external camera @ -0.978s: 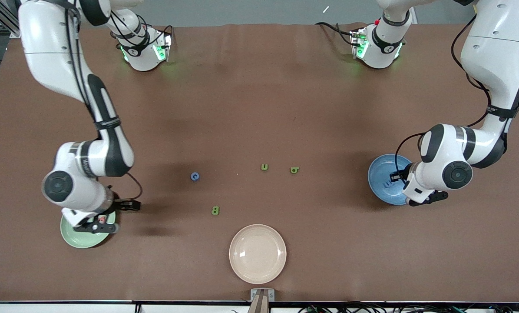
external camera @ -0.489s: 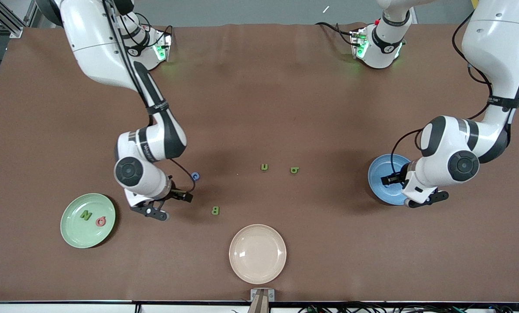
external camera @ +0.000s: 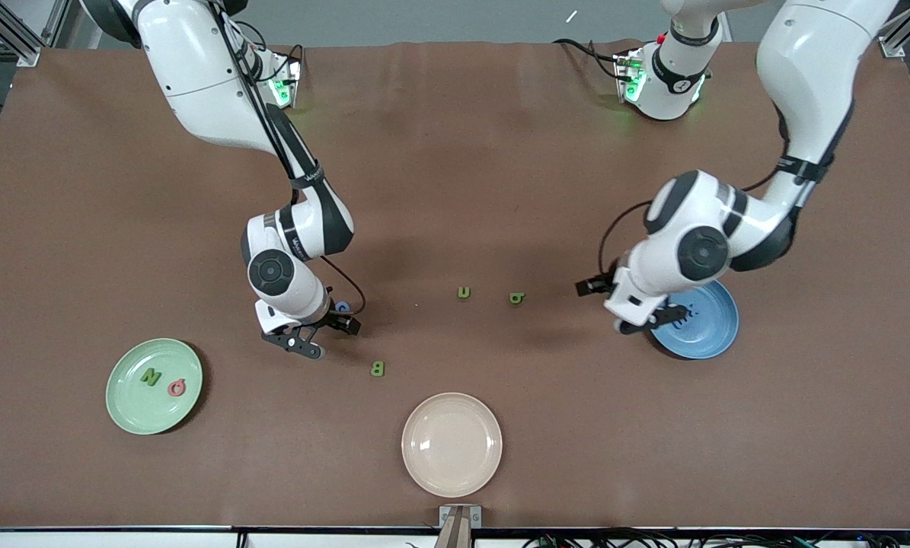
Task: Sort upper and lower case letters into plates
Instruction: 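Put blue G on green plate while the left gripper grasps green p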
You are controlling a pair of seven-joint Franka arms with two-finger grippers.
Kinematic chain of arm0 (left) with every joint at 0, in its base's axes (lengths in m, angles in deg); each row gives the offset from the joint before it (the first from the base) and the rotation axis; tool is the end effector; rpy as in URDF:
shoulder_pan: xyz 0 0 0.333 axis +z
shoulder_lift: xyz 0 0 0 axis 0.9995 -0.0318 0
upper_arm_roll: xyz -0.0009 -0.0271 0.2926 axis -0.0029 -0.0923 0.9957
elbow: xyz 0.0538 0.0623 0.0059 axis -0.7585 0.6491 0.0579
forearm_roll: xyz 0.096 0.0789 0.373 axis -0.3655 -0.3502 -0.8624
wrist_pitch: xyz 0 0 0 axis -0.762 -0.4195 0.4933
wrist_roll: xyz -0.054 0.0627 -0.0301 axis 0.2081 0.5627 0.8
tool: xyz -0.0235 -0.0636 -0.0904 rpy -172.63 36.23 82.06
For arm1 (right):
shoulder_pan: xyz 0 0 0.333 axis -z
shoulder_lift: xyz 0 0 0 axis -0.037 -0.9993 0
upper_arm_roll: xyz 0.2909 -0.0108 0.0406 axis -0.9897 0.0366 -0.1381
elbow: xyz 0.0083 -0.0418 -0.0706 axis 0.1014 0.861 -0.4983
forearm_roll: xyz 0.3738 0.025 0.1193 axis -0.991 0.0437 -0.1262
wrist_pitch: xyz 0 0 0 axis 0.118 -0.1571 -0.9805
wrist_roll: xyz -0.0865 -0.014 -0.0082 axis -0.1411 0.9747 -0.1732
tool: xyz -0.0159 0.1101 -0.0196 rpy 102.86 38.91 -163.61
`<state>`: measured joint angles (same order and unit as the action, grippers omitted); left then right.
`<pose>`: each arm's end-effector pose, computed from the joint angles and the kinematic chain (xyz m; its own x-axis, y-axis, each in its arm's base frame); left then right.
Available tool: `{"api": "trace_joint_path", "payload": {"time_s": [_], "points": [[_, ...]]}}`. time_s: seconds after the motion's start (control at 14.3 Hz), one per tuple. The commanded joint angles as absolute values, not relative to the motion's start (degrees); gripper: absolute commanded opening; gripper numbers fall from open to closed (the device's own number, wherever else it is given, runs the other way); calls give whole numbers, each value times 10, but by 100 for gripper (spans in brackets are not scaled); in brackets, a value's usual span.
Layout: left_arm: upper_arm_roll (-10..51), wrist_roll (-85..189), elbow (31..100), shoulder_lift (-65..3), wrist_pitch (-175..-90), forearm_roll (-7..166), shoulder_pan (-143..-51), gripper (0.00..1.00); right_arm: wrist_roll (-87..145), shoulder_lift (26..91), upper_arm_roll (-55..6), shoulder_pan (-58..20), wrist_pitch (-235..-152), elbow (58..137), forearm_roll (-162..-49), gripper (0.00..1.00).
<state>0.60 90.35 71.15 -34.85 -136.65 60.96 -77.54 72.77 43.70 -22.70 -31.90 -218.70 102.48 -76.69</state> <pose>0.5570 -0.2604 0.2633 0.9477 0.2387 -0.2119 0.2530 -0.9665 0.0426 0.5881 0.2448 0.1506 0.9334 -0.3586 -0.0140 -0.3586 -0.9335 0.0014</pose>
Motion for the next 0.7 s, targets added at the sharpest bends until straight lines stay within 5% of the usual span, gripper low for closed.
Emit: {"api": "trace_joint_path", "payload": {"time_s": [0.0, 0.28, 0.63], "points": [[1, 948, 728, -356, -1414, 563, -829, 90, 746, 471, -222, -336, -2189, 1062, -779, 97], [2, 1011, 723, -418, -1509, 482, -877, 81, 746, 484, -222, -348, -2191, 1088, -779, 70], [13, 1045, 714, -467, -1536, 388, -893, 71, 745, 486, -222, -348, -2190, 1091, -779, 25]]}}
